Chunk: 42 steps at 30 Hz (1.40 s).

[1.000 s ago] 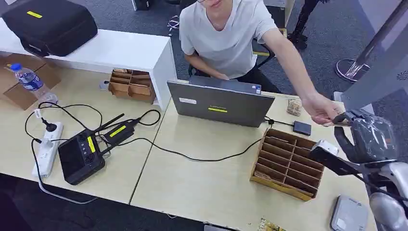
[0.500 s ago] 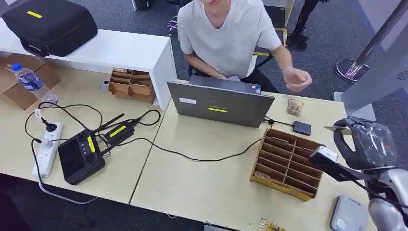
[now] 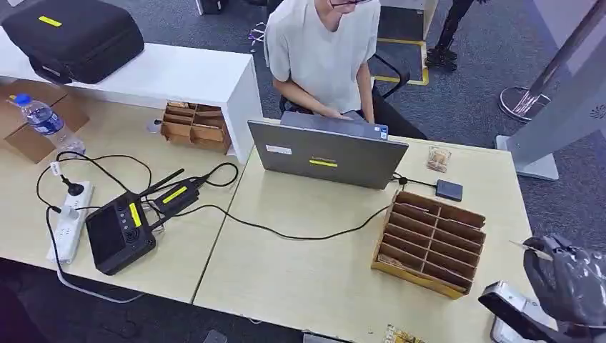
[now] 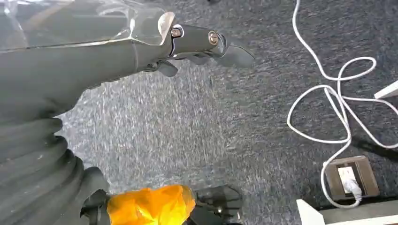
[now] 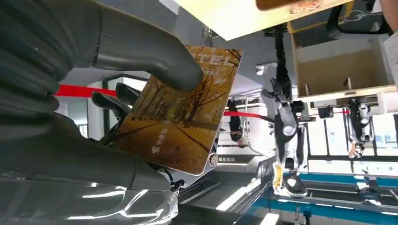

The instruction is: Pass the card to the sensor for recognition and then transmit it.

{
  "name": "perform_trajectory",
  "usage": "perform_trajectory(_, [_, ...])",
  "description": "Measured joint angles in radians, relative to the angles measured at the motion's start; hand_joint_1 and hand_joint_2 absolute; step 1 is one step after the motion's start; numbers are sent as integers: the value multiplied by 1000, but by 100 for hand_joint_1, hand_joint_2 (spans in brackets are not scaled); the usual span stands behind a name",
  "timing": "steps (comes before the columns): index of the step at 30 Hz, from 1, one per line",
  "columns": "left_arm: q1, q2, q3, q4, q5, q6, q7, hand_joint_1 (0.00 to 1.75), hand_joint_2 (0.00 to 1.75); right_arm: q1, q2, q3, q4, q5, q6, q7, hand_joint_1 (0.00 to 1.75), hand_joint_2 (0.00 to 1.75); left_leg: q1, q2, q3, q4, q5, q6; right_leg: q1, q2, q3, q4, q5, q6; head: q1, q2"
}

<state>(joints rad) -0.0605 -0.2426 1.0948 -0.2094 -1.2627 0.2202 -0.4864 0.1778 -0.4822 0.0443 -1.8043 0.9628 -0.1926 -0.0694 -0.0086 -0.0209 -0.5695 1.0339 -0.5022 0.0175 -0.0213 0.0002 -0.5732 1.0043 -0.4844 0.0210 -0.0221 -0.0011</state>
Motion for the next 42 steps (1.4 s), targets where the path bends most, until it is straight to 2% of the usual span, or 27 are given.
perform_trajectory(3, [1, 0, 6, 0, 25, -42, 29, 0, 175, 93, 28, -43, -49, 9, -32, -15, 175, 175, 0, 0, 0, 0, 0, 0, 0, 0, 0, 0, 0, 0, 0, 0])
perform_trajectory(8, [1, 0, 19, 0, 39, -71, 49, 0, 175, 185, 69, -84, -99, 10, -61, -28, 175, 175, 0, 2, 0, 0, 0, 0, 0, 1, 0, 0, 0, 0, 0, 0])
perform_trajectory(21, [0, -3, 26, 0, 31, -97, 76, 0, 175, 246, 124, -108, -116, 5, -61, -35, 175, 175, 0, 4, 1, 0, 0, 0, 0, 3, 0, 0, 0, 0, 0, 0])
perform_trajectory(24, [-1, -4, 26, 0, 21, -106, 98, 0, 175, 237, 137, -108, -78, 35, -63, -22, 175, 175, 0, 4, 1, 0, 0, 0, 0, 3, 0, 0, 0, 0, 0, 0])
perform_trajectory(28, [-2, -4, 26, 0, 8, -115, 123, 0, 175, 196, 161, -119, 35, 103, -99, 5, 175, 175, 0, 4, 1, 0, 0, 0, 0, 3, 0, 0, 0, 0, 0, 0])
perform_trajectory(33, [-1, -4, 26, 0, 6, -123, 137, 0, 175, 143, 177, -183, 193, 111, -141, -19, 175, 175, 0, 4, 1, 0, 0, 0, 0, 3, 0, 0, 0, 0, 0, 0])
perform_trajectory(38, [-2, -4, 26, 0, 6, -123, 142, 0, 175, 124, 190, -216, 264, 114, -143, -21, 175, 175, 0, 4, 1, 0, 0, 0, 0, 3, 0, 0, 0, 0, 0, 0])
perform_trajectory(42, [-2, -4, 26, 0, 3, -130, 175, 0, 175, 109, 200, -253, 319, 106, -141, -27, 175, 175, 0, 4, 1, 0, 0, -1, 0, 3, 0, 0, 0, 0, 0, 0])
